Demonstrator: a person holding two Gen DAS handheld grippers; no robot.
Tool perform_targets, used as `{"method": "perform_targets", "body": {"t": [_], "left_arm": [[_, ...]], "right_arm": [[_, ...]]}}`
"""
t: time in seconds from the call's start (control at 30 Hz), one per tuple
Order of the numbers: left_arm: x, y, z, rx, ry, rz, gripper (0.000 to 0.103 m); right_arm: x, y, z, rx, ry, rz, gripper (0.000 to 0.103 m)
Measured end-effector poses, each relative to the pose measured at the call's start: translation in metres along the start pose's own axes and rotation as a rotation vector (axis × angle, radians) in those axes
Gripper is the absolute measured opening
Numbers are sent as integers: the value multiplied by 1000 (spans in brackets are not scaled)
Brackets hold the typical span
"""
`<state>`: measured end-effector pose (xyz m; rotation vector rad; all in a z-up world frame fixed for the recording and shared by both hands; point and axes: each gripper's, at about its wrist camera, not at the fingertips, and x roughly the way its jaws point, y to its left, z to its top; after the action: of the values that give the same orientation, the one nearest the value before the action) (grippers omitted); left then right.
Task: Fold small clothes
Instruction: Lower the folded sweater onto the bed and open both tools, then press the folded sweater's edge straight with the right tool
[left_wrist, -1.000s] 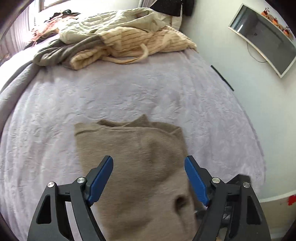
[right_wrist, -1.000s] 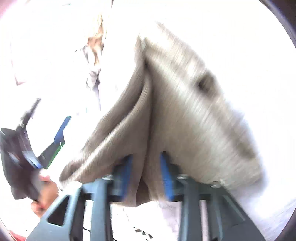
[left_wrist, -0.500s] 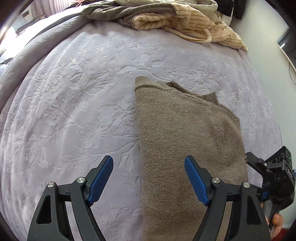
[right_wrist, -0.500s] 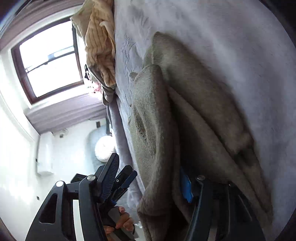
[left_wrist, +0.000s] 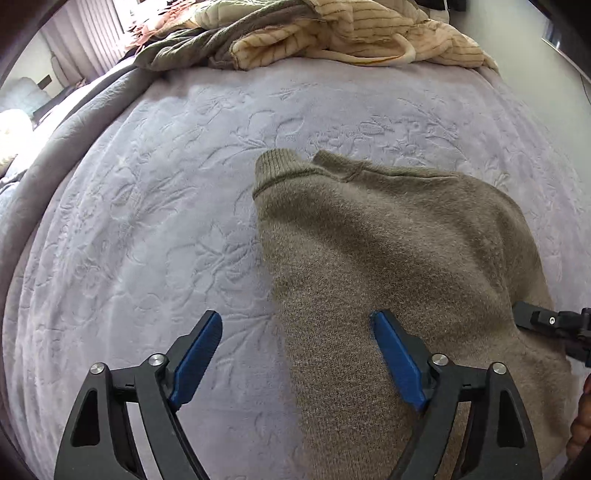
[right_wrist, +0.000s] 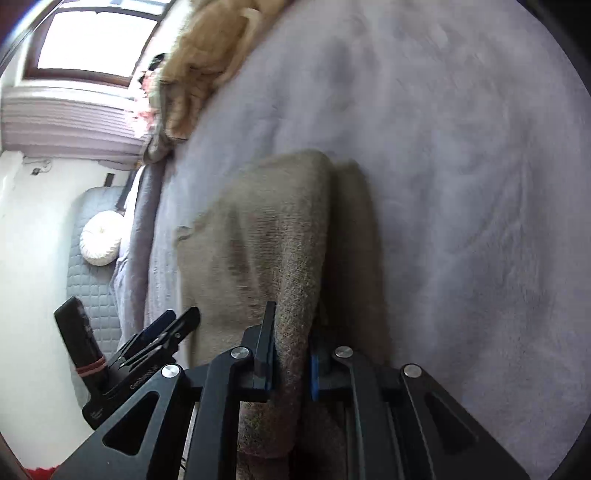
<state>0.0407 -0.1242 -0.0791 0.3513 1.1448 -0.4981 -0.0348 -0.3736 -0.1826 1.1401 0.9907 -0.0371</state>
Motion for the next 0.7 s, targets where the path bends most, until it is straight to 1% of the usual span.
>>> {"method": "perform_targets", "body": {"t": [0.03, 0.07, 0.1, 0.13, 0.2, 0.23, 0.3, 0.33, 0.4, 0.5, 0.57, 0.63, 0.7], "left_arm": [[0, 1, 0, -12, -1, 3, 91], [0, 3, 1, -18, 5, -4, 91], [-1, 6, 3, -15, 12, -14, 91], [-3, 8, 5, -7, 16, -19, 91], [-11, 13, 9, 18, 25, -17, 91], [-16, 15, 10, 28, 23, -11, 91], [-29, 19, 12, 42, 11, -6, 91], [-35, 20, 12, 47, 4, -17, 91], [-46, 19, 8, 56, -4, -46, 91], [-58, 8, -1, 75, -3, -83, 91], [-63, -4, -14, 83, 11, -105, 91], [-60, -15, -30, 103, 35, -109, 91], [-47, -21, -54, 121, 94, -88, 91]], "right_arm": [[1, -4, 2, 27, -12, 31, 16], [-3, -7, 0, 49, -22, 43, 18], [-10, -8, -3, 58, -35, 24, 20], [-17, -8, -5, 54, -46, -22, 27], [-32, -5, -12, 29, -62, -76, 27], [-44, 1, -17, 8, -74, -122, 28], [-59, 17, -22, -33, -101, -165, 30], [-68, 23, -28, -52, -115, -160, 29], [-81, 44, -38, -95, -126, -114, 28], [-87, 78, -53, -202, -117, -58, 27], [-82, 95, -65, -267, -89, -66, 27], [-70, 98, -78, -309, -48, -111, 27], [-49, 81, -92, -337, -5, -243, 27]]}}
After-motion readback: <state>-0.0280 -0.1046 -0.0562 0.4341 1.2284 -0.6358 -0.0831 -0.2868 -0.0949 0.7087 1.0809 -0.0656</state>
